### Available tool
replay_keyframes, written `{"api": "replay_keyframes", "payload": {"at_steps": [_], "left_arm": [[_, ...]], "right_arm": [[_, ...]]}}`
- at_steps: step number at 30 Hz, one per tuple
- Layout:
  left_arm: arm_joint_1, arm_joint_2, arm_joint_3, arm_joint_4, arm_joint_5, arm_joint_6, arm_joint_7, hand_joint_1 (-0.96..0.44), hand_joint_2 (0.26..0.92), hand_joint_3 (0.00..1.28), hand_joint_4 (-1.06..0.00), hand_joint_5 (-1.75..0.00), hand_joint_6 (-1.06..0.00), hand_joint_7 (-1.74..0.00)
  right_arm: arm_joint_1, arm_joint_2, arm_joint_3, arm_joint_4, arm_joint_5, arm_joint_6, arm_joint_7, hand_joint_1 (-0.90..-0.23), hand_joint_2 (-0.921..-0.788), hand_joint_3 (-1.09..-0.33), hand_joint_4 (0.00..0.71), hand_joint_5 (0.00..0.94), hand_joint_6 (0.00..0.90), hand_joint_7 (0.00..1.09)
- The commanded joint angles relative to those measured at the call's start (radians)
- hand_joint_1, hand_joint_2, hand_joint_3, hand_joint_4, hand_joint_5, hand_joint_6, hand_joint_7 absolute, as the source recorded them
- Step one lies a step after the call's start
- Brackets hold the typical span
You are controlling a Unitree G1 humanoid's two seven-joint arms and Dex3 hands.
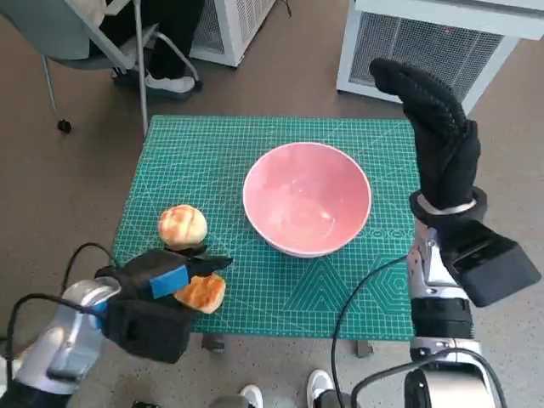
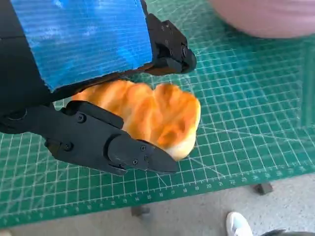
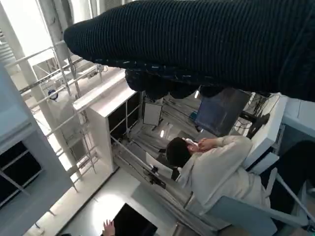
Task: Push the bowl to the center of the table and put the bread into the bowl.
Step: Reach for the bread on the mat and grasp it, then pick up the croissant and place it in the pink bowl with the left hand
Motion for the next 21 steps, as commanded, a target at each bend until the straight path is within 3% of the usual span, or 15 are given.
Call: {"api": "replay_keyframes", "payload": {"at_steps": [1, 3, 4, 7, 9, 12, 16, 21], "left_arm": [[0.008, -0.010, -0.018, 0.000, 0.027, 0.047, -0.003, -0.17, 0.869, 0.00, -0.65, -0.10, -0.35, -0.76], [0.014, -0.010, -0.021, -0.004, 0.029, 0.060, -0.007, -0.14, 0.873, 0.00, -0.61, -0.35, -0.37, -0.84], [0.016, -0.010, -0.022, -0.005, 0.029, 0.064, -0.008, -0.09, 0.890, 0.08, -0.59, -0.72, -0.40, -1.00], [0.024, -0.005, -0.021, -0.003, 0.023, 0.061, -0.006, -0.03, 0.910, 0.16, -0.56, -1.20, -0.45, -1.13], [0.027, 0.001, -0.018, -0.002, 0.016, 0.047, -0.001, -0.02, 0.904, 0.19, -0.57, -1.32, -0.49, -1.13], [0.027, 0.009, -0.011, -0.005, 0.002, 0.029, 0.000, -0.01, 0.812, 0.35, -0.59, -1.38, -0.53, -1.16], [0.020, 0.025, 0.019, -0.042, -0.037, 0.017, -0.018, 0.00, 0.744, 0.45, -0.63, -1.32, -0.54, -1.25], [0.006, 0.034, 0.053, -0.095, -0.073, 0.021, -0.033, 0.00, 0.808, 0.33, -0.65, -1.24, -0.54, -1.27]], "right_arm": [[0.023, -0.006, 0.003, 0.001, -0.003, 0.010, 0.002, -0.525, -0.921, -0.867, 0.215, 0.038, -0.001, 0.55], [0.023, -0.006, 0.004, -0.001, -0.003, 0.010, 0.002, -0.524, -0.921, -0.867, 0.214, 0.038, -0.001, 0.55], [0.024, -0.006, 0.004, -0.001, -0.003, 0.010, 0.001, -0.524, -0.921, -0.867, 0.213, 0.038, -0.001, 0.54], [0.024, -0.007, 0.004, 0.000, -0.004, 0.007, 0.001, -0.524, -0.921, -0.867, 0.211, 0.038, -0.001, 0.54], [0.024, -0.007, 0.004, 0.001, -0.004, 0.006, 0.002, -0.524, -0.921, -0.867, 0.210, 0.039, -0.001, 0.53], [0.024, -0.007, 0.003, 0.003, -0.003, 0.005, 0.003, -0.525, -0.921, -0.868, 0.208, 0.039, -0.001, 0.53], [0.022, -0.005, 0.005, 0.007, -0.005, 0.002, 0.003, -0.524, -0.921, -0.871, 0.204, 0.039, -0.001, 0.53], [0.022, -0.004, 0.006, 0.012, -0.002, 0.001, 0.005, -0.524, -0.921, -0.873, 0.200, 0.040, -0.001, 0.54]]}}
